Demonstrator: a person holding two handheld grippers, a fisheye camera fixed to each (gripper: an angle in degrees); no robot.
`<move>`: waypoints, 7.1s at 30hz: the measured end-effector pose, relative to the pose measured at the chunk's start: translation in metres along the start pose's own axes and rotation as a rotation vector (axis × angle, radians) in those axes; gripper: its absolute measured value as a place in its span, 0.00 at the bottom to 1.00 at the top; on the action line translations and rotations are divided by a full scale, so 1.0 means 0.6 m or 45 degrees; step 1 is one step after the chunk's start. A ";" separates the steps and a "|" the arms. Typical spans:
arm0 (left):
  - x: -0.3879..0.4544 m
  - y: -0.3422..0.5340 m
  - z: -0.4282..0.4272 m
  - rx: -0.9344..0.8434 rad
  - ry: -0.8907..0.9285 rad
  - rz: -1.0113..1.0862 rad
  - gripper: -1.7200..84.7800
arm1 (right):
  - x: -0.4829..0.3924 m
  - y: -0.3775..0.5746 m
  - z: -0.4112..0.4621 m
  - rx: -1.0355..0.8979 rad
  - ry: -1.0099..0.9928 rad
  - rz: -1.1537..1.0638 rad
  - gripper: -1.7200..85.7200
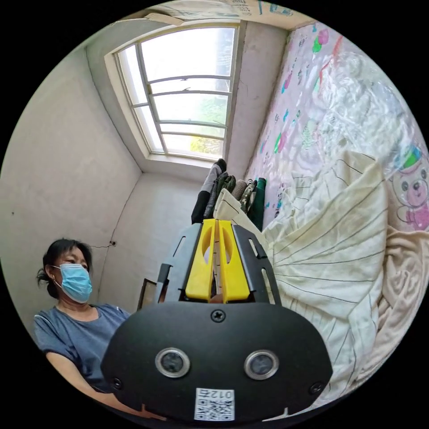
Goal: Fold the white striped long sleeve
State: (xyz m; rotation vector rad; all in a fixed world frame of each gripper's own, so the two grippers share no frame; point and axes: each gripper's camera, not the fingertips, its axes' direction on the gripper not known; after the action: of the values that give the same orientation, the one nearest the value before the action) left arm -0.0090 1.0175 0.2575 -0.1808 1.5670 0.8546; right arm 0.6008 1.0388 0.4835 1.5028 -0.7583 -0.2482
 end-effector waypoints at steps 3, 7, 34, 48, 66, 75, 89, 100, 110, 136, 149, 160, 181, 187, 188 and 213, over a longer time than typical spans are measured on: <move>-0.015 -0.013 0.026 -0.015 -0.208 0.042 0.02 | -0.050 -0.015 0.032 -0.082 -0.017 -0.046 0.03; -0.099 -0.052 0.055 -0.102 -0.371 -0.216 0.03 | -0.081 -0.017 0.016 -0.056 0.054 -0.081 0.03; -0.397 -0.172 0.006 -0.234 0.223 -0.281 0.02 | -0.250 0.035 0.096 -0.363 1.157 -0.404 0.02; -0.492 -0.157 0.135 -0.516 -0.255 -0.325 0.02 | -0.257 -0.038 0.297 -0.767 1.370 -0.438 0.02; -0.398 0.285 -0.046 -0.431 0.168 -0.531 0.07 | -0.668 0.346 0.027 -0.615 1.463 -0.341 0.04; -0.163 0.360 -0.017 -0.468 0.156 0.132 0.10 | -0.757 0.557 0.181 -1.072 1.313 -0.703 0.10; 0.073 0.397 0.143 -0.595 -0.153 0.965 0.16 | -0.754 0.603 0.353 -1.451 1.312 -1.269 0.16; 0.131 0.357 0.203 -0.733 -0.006 0.962 0.08 | -0.705 0.548 0.422 -1.573 1.260 -1.297 0.04; 0.211 0.309 0.200 -0.773 -0.196 1.074 0.02 | -0.693 0.484 0.488 -1.702 1.245 -1.255 0.02; 0.007 -0.410 0.137 -1.043 0.328 1.119 0.02 | -0.566 -0.353 0.793 -2.002 1.015 -0.819 0.03; -0.233 -0.593 0.138 -0.402 -0.224 0.423 0.02 | -0.358 -0.549 0.650 -1.111 1.281 -0.704 0.09; -0.254 -0.228 -0.023 -0.039 0.508 -0.156 0.02 | -0.407 -0.015 0.623 -1.181 1.676 -1.673 0.11; -0.199 -0.181 -0.081 -0.210 0.245 -0.051 0.02 | -0.379 0.018 0.239 -0.464 1.567 -0.604 0.04; -0.114 -0.197 -0.087 -0.194 -0.191 0.317 0.02 | -0.352 0.176 0.294 -0.646 1.665 -0.881 0.02; -0.120 -0.201 -0.073 -0.241 -0.291 0.267 0.02 | -0.322 0.171 0.281 -0.660 1.689 -0.785 0.02; -0.437 -0.025 -0.185 -0.110 0.386 -0.820 0.11 | -0.264 0.198 -0.097 -0.257 1.253 -0.121 0.11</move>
State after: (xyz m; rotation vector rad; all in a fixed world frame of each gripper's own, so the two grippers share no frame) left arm -0.0335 0.8456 0.4840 -0.8597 1.6041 0.3931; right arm 0.4803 1.1897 0.5556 1.2560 0.1258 0.3319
